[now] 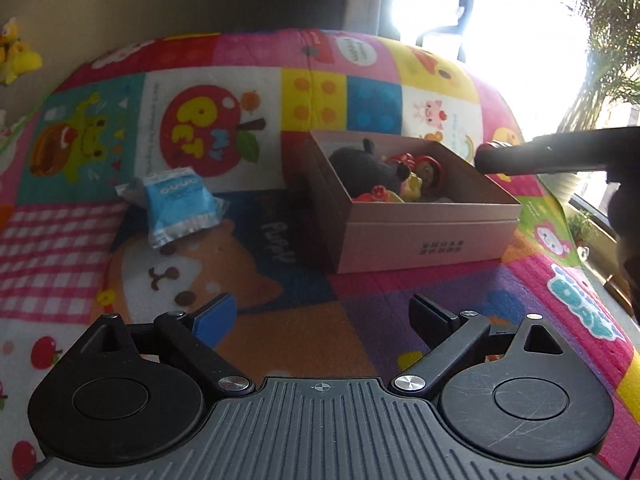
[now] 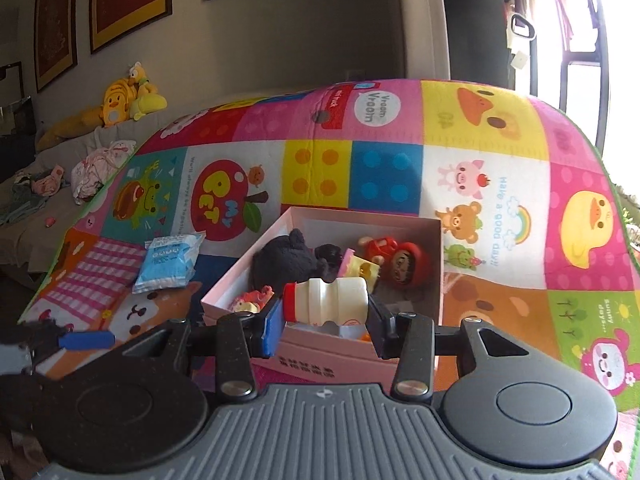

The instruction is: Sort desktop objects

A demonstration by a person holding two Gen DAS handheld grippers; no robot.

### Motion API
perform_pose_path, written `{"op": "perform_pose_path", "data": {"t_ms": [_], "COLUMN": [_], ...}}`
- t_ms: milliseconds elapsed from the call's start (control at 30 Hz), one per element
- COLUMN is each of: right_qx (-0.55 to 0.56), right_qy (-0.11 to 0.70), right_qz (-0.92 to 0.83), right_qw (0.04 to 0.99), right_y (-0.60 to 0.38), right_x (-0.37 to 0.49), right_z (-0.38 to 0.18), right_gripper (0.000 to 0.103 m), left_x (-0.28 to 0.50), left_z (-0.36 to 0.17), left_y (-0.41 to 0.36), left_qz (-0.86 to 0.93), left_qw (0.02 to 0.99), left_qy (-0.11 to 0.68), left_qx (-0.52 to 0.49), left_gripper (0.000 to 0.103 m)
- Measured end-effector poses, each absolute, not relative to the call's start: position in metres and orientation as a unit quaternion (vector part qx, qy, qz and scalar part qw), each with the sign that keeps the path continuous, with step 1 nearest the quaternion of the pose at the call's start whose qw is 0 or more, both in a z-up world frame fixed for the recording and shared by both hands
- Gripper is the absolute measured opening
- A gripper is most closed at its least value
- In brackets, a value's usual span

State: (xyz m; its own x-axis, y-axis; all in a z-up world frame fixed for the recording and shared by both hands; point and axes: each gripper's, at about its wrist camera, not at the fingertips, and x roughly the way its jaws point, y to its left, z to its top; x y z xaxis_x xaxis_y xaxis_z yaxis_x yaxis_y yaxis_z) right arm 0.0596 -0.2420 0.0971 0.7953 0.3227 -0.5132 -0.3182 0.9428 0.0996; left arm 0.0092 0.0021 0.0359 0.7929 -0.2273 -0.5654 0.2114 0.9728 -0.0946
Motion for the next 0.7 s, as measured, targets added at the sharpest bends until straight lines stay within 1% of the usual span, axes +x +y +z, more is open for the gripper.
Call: {"op": "perform_pose_path", "data": {"t_ms": [67,133,167,200,333,367,400,533,567,600,667,700], "right_qx": [0.014,0.024,0.031,0.036,0.028,0.02,0.008,-0.057,-0.068,-0.077,-0.094,-0.099], "right_qy": [0.289,0.315,0.326,0.33,0.321,0.319,0.317,0.317,0.32,0.324,0.343,0.356], "right_qz": [0.168,0.167,0.16,0.151,0.136,0.137,0.141,0.163,0.169,0.177,0.19,0.19], "right_qw": [0.942,0.934,0.931,0.931,0.937,0.938,0.938,0.933,0.93,0.926,0.915,0.91], "right_y": [-0.234,-0.232,-0.232,-0.234,-0.234,-0.23,-0.224,-0.178,-0.165,-0.15,-0.123,-0.109], "right_x": [0.081,0.101,0.108,0.114,0.113,0.111,0.109,0.112,0.115,0.121,0.138,0.15], "right_z": [0.096,0.092,0.091,0.091,0.1,0.103,0.105,0.111,0.113,0.115,0.119,0.12], "right_gripper": [0.043,0.046,0.053,0.057,0.057,0.059,0.061,0.061,0.058,0.048,0.033,0.029], "left_x": [0.005,0.002,0.001,0.0,-0.001,0.001,0.003,0.006,0.005,0.004,0.003,0.003], "left_z": [0.034,0.033,0.032,0.031,0.024,0.022,0.021,0.018,0.017,0.017,0.016,0.015], "left_y": [0.008,0.016,0.021,0.027,0.052,0.056,0.06,0.071,0.074,0.076,0.08,0.081], "left_qz": [-0.111,-0.1,-0.094,-0.087,-0.042,-0.033,-0.026,-0.013,-0.016,-0.02,-0.025,-0.027], "left_qw": [0.948,0.95,0.951,0.952,0.956,0.956,0.956,0.957,0.957,0.956,0.955,0.954], "left_qy": [0.299,0.296,0.295,0.294,0.288,0.287,0.286,0.277,0.275,0.273,0.271,0.272], "left_qx": [-0.014,-0.019,-0.023,-0.027,-0.041,-0.047,-0.055,-0.086,-0.094,-0.102,-0.116,-0.123], "left_gripper": [0.097,0.098,0.098,0.099,0.1,0.1,0.1,0.1,0.1,0.101,0.102,0.102]}}
